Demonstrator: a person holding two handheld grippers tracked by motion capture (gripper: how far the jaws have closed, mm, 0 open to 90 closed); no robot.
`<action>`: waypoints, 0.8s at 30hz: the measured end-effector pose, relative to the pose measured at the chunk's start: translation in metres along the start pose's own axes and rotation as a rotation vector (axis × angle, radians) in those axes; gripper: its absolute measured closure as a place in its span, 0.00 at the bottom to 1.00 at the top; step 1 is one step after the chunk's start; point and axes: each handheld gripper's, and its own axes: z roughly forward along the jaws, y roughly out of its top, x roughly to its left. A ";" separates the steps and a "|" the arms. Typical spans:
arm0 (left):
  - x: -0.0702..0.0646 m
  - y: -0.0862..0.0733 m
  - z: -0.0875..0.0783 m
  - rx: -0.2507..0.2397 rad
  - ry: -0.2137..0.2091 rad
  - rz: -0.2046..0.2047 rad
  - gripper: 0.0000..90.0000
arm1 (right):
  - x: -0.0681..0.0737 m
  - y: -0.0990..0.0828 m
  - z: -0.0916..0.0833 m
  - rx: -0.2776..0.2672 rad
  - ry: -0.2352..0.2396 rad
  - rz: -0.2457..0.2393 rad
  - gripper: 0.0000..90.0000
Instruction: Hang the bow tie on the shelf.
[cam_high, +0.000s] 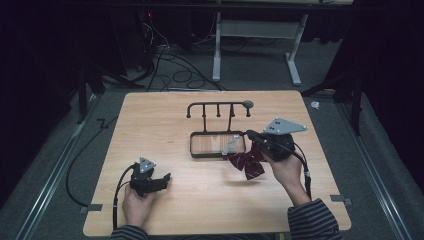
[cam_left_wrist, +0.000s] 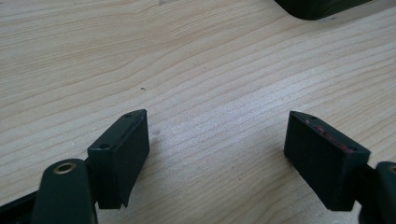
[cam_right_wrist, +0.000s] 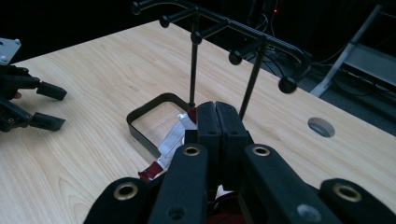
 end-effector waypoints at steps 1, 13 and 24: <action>0.000 0.000 0.000 0.000 0.000 0.000 0.25 | 0.001 0.001 0.002 0.001 0.002 0.000 1.00; 0.000 0.000 0.000 0.000 0.000 0.000 0.25 | 0.003 0.016 0.019 -0.009 0.015 0.007 1.00; 0.000 0.000 0.000 0.000 0.000 0.000 0.25 | 0.000 0.024 0.032 -0.009 0.018 0.030 1.00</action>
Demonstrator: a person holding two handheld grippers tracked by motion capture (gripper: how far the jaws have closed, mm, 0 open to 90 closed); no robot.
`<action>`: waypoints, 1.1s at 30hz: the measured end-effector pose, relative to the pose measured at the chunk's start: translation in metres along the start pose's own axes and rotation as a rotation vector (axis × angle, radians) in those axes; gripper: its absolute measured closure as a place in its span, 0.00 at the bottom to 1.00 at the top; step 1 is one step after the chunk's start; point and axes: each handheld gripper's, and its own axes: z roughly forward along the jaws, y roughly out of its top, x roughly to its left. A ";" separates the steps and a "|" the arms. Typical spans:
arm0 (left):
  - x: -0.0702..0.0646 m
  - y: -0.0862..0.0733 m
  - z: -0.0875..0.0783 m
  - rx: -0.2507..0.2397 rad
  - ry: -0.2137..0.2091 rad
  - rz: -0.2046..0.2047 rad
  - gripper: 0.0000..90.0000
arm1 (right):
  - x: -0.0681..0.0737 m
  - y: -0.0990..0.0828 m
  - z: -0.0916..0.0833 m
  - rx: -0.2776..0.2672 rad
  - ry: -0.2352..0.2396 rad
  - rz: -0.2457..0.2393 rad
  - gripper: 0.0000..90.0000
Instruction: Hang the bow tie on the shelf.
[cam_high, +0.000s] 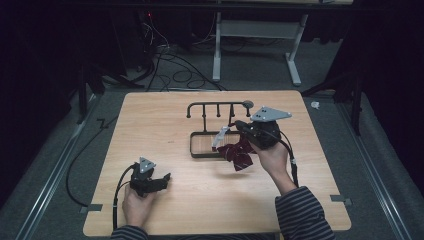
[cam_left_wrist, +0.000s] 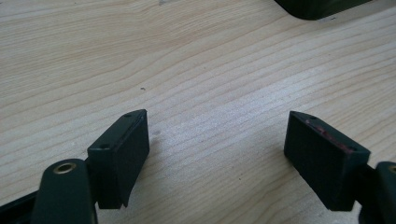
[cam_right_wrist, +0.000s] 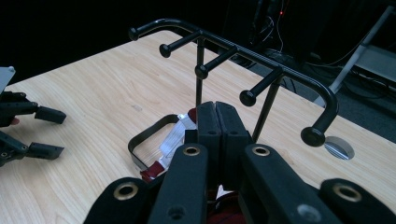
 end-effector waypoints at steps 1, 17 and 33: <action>0.000 0.000 0.000 0.000 0.000 0.000 0.25 | 0.000 0.001 0.001 -0.001 -0.002 -0.001 1.00; 0.000 0.000 0.000 -0.002 0.001 -0.002 0.25 | -0.007 0.010 0.015 -0.008 -0.027 0.020 1.00; 0.000 0.000 0.000 -0.002 0.000 -0.002 0.25 | -0.015 0.024 0.023 -0.008 -0.051 0.031 1.00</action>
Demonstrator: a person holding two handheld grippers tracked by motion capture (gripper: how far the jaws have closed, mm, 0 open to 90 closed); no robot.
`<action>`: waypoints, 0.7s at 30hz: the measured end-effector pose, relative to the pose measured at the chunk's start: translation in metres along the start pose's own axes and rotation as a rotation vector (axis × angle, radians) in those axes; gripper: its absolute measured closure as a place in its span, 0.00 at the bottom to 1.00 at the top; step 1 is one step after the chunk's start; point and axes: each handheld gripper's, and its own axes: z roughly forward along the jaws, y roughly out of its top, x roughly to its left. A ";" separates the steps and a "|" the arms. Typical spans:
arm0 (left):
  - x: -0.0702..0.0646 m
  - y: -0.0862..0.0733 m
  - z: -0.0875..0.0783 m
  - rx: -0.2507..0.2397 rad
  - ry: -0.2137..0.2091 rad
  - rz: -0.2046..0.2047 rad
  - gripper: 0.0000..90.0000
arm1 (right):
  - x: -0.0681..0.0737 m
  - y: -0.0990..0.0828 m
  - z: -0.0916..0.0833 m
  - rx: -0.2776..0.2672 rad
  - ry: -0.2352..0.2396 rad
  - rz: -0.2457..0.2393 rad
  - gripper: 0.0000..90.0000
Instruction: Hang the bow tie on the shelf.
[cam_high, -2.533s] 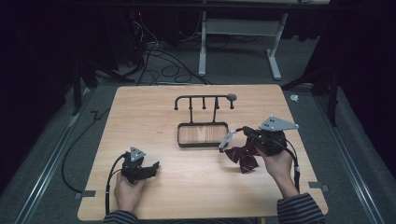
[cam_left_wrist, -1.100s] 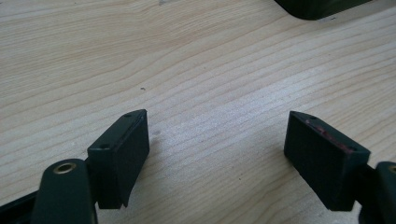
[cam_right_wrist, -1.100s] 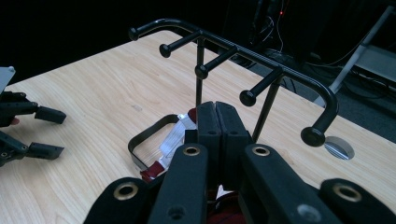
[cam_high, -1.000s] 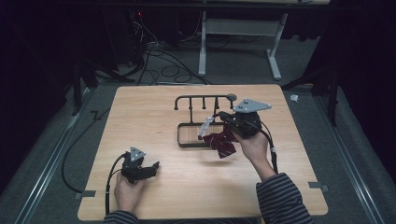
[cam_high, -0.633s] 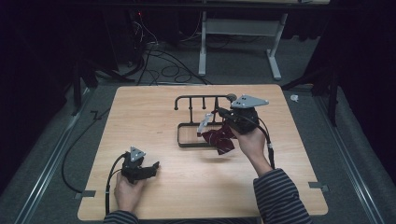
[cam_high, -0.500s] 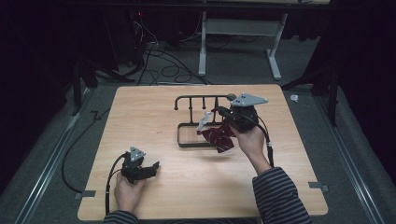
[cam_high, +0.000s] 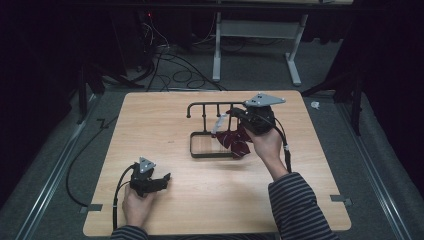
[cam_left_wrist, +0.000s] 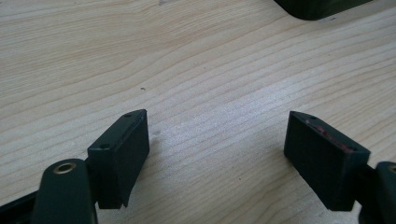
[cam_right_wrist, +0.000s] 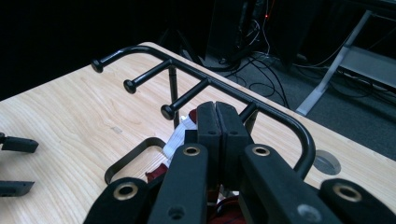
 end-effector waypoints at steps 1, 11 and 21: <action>0.000 0.000 0.000 0.001 -0.001 0.000 0.25 | 0.000 0.001 0.001 0.000 0.001 0.007 1.00; 0.000 0.000 0.000 0.002 -0.002 0.001 0.25 | -0.003 0.006 0.007 0.010 -0.005 0.016 1.00; 0.000 0.000 0.000 0.002 -0.003 0.001 0.25 | -0.008 0.007 0.013 0.029 -0.017 0.026 1.00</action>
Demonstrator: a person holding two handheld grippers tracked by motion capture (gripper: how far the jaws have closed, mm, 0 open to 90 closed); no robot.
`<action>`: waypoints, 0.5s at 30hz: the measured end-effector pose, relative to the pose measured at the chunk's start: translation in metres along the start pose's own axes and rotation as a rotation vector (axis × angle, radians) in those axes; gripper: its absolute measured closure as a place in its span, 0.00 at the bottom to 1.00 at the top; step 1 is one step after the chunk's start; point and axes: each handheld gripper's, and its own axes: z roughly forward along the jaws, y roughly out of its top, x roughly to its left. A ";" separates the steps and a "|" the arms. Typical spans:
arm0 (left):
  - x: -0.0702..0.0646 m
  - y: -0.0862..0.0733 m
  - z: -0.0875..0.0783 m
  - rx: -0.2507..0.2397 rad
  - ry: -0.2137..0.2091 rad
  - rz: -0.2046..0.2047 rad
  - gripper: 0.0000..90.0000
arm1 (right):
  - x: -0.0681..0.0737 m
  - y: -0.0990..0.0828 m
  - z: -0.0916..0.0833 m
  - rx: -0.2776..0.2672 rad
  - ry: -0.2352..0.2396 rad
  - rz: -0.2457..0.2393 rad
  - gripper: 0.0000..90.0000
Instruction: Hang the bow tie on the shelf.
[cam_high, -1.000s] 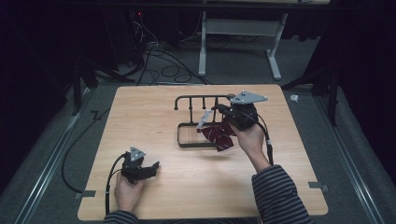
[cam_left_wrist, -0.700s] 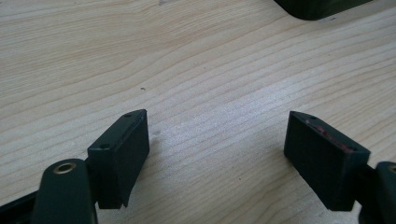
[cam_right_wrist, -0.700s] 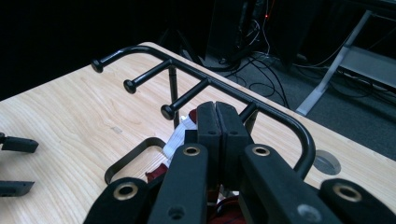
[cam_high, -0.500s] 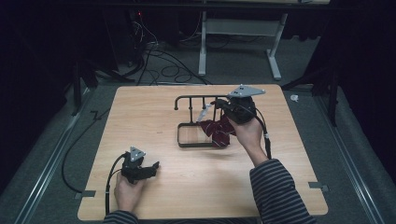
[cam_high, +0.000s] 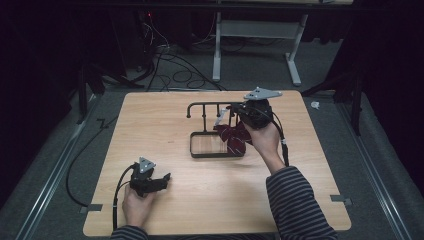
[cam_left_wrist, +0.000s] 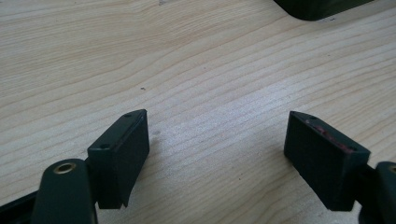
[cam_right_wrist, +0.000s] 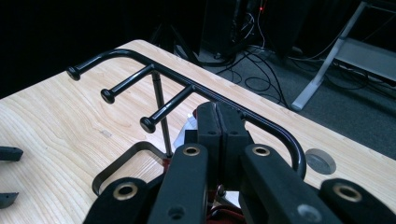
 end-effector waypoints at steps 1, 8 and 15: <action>0.000 0.000 0.000 0.000 0.000 0.000 0.25 | 0.000 0.000 0.001 0.005 -0.004 -0.002 1.00; 0.000 0.000 0.000 0.000 0.000 0.000 0.25 | -0.002 0.000 0.004 0.012 -0.009 0.004 1.00; 0.000 0.000 0.000 -0.001 -0.001 -0.001 0.25 | -0.004 0.003 0.007 0.016 -0.015 0.008 1.00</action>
